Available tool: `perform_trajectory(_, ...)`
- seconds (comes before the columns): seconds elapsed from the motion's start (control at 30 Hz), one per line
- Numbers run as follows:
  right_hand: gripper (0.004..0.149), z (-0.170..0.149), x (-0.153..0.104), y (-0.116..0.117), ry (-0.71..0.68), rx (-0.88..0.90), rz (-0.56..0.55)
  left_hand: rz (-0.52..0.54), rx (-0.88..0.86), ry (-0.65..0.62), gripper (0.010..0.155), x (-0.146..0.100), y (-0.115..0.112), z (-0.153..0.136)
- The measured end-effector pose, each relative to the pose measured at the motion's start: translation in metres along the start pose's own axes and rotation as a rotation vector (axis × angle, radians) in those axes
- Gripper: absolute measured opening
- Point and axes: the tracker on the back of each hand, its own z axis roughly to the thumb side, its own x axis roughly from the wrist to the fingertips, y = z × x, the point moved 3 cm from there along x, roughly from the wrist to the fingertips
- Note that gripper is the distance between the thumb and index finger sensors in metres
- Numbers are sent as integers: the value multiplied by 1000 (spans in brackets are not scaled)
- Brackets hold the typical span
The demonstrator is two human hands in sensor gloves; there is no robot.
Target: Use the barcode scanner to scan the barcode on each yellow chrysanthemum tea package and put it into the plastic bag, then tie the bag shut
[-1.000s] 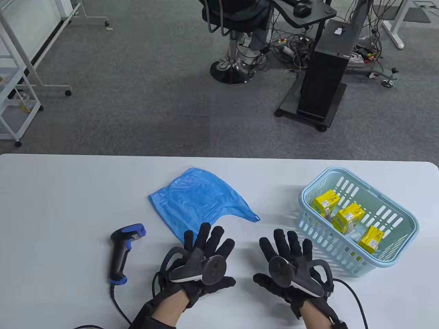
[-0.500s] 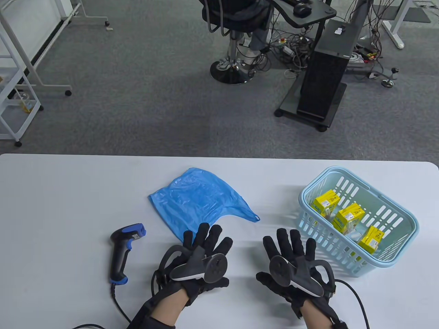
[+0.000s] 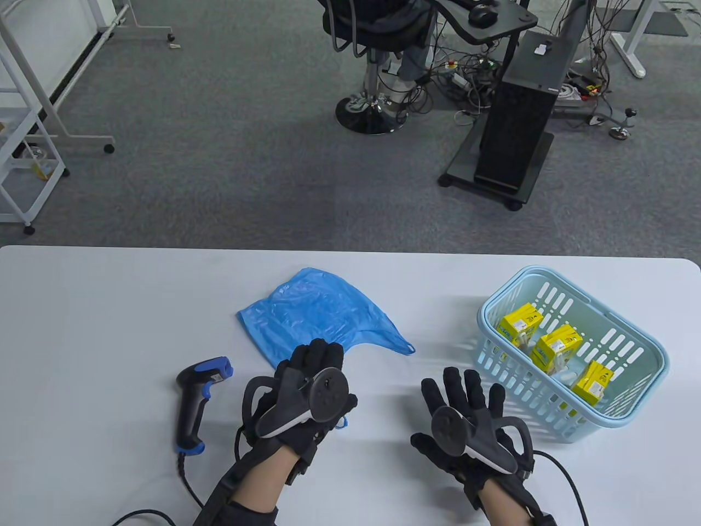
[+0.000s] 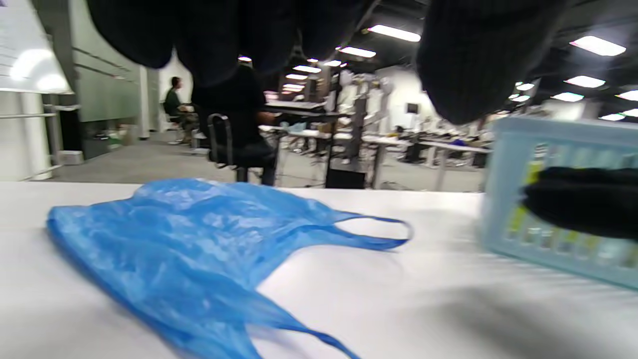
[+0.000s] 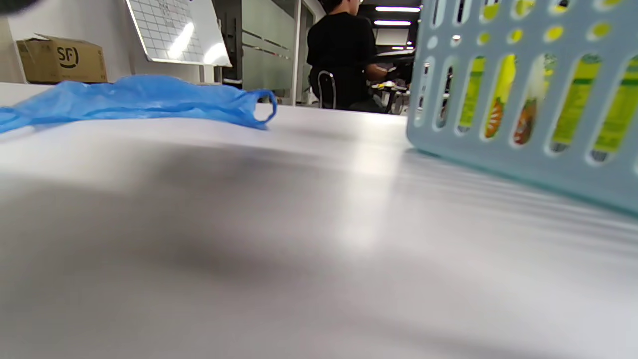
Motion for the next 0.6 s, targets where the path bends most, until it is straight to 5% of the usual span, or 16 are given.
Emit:
perform_trajectory(0.33, 95, -2, 1, 2, 14, -8, 20, -258, 207, 342, 79, 83, -69, -26)
perform_trajectory(0.53, 95, -1, 2, 2, 13, 21, 26, -335, 192, 381, 72, 84, -109, -46)
perform_trajectory(0.6, 95, 0, 3, 4, 11, 16, 35, -236, 144, 391, 64, 79, -109, -51)
